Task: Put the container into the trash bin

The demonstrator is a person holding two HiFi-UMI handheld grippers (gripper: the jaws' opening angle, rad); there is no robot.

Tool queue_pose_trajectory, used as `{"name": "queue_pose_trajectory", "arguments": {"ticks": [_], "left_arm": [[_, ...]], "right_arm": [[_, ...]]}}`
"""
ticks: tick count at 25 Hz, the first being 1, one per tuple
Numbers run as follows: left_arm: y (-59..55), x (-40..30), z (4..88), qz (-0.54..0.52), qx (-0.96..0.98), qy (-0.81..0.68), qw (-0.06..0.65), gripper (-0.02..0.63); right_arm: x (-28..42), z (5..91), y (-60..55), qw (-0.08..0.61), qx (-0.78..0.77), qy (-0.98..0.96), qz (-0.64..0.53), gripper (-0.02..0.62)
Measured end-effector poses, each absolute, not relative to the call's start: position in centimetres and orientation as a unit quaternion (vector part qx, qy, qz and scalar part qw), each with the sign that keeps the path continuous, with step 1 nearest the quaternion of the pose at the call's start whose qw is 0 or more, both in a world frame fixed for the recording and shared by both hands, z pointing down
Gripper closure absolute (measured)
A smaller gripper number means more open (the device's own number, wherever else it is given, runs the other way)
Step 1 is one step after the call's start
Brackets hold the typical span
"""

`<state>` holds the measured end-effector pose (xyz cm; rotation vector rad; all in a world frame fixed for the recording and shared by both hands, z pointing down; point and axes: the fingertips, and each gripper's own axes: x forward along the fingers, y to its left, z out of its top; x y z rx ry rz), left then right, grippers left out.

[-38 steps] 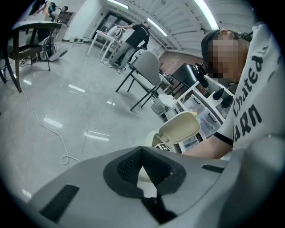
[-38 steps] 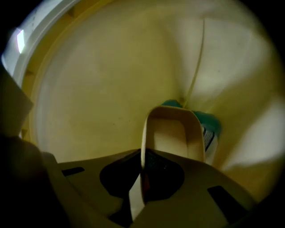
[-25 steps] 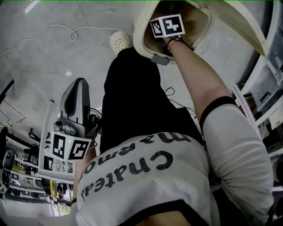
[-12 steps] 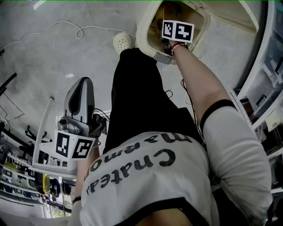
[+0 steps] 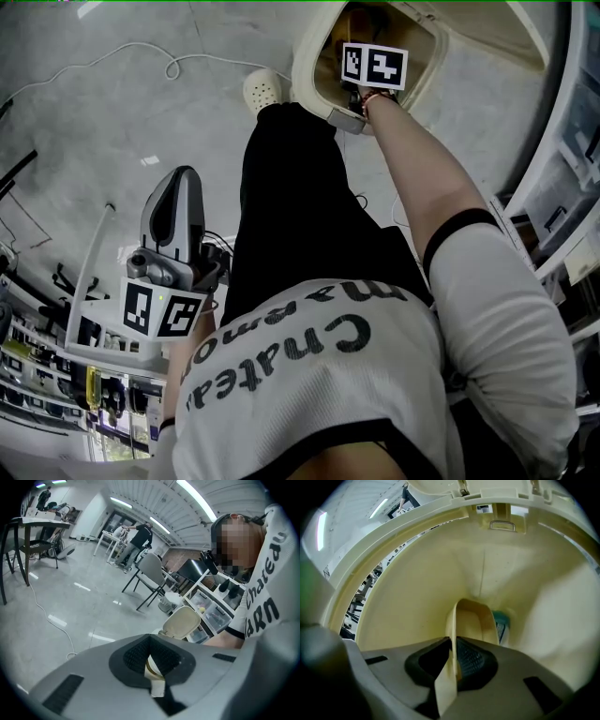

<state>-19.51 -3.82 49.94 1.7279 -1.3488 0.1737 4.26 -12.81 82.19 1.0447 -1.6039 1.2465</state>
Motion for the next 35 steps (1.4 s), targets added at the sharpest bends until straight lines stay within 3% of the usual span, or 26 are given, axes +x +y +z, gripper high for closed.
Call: {"name": "queue_pose_trajectory", "arguments": {"ticks": [13, 16, 18, 19, 35], "left_arm": [[-3.6, -20.4, 51.5, 0.074, 0.698, -0.540, 0.464, 0.583], [-3.6, -20.6, 51.6, 0.075, 0.697, -0.541, 0.465, 0.583], [-3.7, -20.7, 51.7, 0.075, 0.696, -0.540, 0.466, 0.583], [-3.7, -20.7, 51.8, 0.076, 0.697, -0.540, 0.466, 0.583], [-4.5, -21.1, 52.7, 0.070, 0.705, -0.546, 0.448, 0.583]], "right_arm": [[4.4, 83.5, -12.5, 0.425, 0.422, -0.632, 0.492, 0.552], [4.4, 83.7, -12.3, 0.427, 0.418, -0.632, 0.493, 0.526], [4.3, 84.0, -12.3, 0.430, 0.416, -0.631, 0.495, 0.457], [4.2, 84.0, -12.3, 0.431, 0.415, -0.630, 0.495, 0.453], [4.7, 83.9, -15.4, 0.390, 0.466, -0.657, 0.445, 0.453]]}}
